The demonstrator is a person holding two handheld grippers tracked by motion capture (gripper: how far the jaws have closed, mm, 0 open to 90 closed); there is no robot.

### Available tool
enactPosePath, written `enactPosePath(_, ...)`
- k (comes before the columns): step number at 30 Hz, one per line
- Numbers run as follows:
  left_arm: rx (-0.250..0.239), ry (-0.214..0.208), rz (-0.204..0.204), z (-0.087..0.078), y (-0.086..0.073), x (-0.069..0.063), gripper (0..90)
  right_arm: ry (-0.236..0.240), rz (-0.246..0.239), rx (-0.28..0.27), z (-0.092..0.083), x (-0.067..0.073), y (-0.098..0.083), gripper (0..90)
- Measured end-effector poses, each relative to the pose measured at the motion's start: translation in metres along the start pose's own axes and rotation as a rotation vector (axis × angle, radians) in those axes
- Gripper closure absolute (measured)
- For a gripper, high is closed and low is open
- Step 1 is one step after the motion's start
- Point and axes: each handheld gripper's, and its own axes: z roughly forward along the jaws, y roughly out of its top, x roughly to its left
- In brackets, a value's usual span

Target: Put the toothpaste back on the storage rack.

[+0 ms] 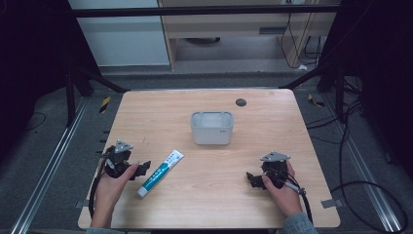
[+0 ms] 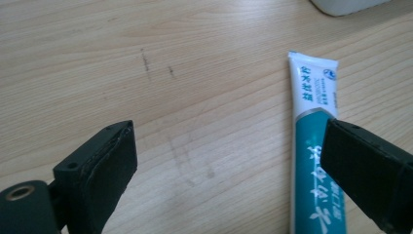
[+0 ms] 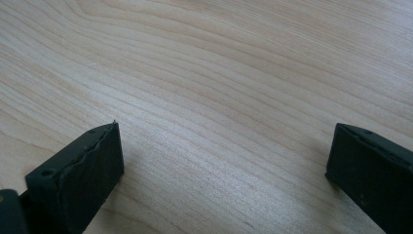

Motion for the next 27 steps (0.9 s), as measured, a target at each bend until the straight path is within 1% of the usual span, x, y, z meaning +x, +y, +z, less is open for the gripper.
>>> enactPosePath(1, -0.006, -0.011, 0.002, 0.0, 0.002, -0.002, 6.1, -0.001, 0.001, 0.0, 0.0, 0.0, 0.0, 0.4)
enactPosePath(2, -0.009, -0.012, 0.008, 0.0, 0.003, -0.004, 6.1, 0.001, 0.009, 0.003, 0.0, 0.0, 0.0, 0.4)
enactPosePath(4, -0.009, -0.014, 0.02, 0.002, 0.007, -0.01, 5.7, 0.002, 0.007, 0.003, 0.0, -0.001, 0.0, 0.4)
enactPosePath(6, 0.008, -0.015, 0.046, 0.004, 0.008, -0.018, 5.6, 0.002, 0.008, 0.002, 0.0, -0.001, 0.0, 0.4)
enactPosePath(8, 0.035, -0.013, 0.076, 0.005, 0.008, -0.024, 5.6, 0.002, 0.007, 0.002, 0.0, -0.001, 0.0, 0.4)
enactPosePath(9, 0.045, -0.009, 0.083, 0.005, 0.008, -0.027, 5.6, 0.002, 0.006, 0.002, 0.0, -0.001, 0.0, 0.4)
enactPosePath(12, 0.073, -0.004, 0.121, 0.003, 0.01, -0.034, 5.0, 0.002, 0.007, 0.002, 0.0, -0.001, 0.0, 0.4)
enactPosePath(13, 0.082, -0.001, 0.128, 0.002, 0.011, -0.035, 5.0, 0.002, 0.007, 0.002, 0.0, -0.001, 0.0, 0.4)
enactPosePath(14, 0.092, -0.006, 0.133, 0.002, 0.012, -0.036, 5.0, 0.002, 0.008, 0.003, 0.0, -0.001, 0.0, 0.4)
enactPosePath(15, 0.096, -0.018, 0.127, 0.002, 0.012, -0.036, 5.0, 0.002, 0.007, 0.002, 0.0, -0.001, 0.0, 0.4)
enactPosePath(17, 0.091, -0.07, 0.096, 0.003, 0.012, -0.038, 5.9, 0.002, 0.008, 0.003, 0.0, 0.0, 0.0, 0.4)
enactPosePath(18, 0.097, -0.081, 0.099, 0.004, 0.012, -0.04, 6.3, 0.002, 0.005, 0.002, 0.0, -0.001, 0.0, 0.4)
enactPosePath(20, 0.115, -0.061, 0.13, 0.007, 0.011, -0.045, 6.5, 0.002, 0.007, 0.002, 0.0, -0.001, 0.0, 0.4)
enactPosePath(21, 0.122, -0.061, 0.141, 0.008, 0.011, -0.047, 6.6, 0.002, 0.007, 0.002, 0.0, -0.001, 0.0, 0.4)
enactPosePath(27, 0.156, -0.073, 0.178, 0.009, 0.017, -0.053, 5.9, 0.002, 0.007, 0.002, 0.0, -0.001, 0.0, 0.4)
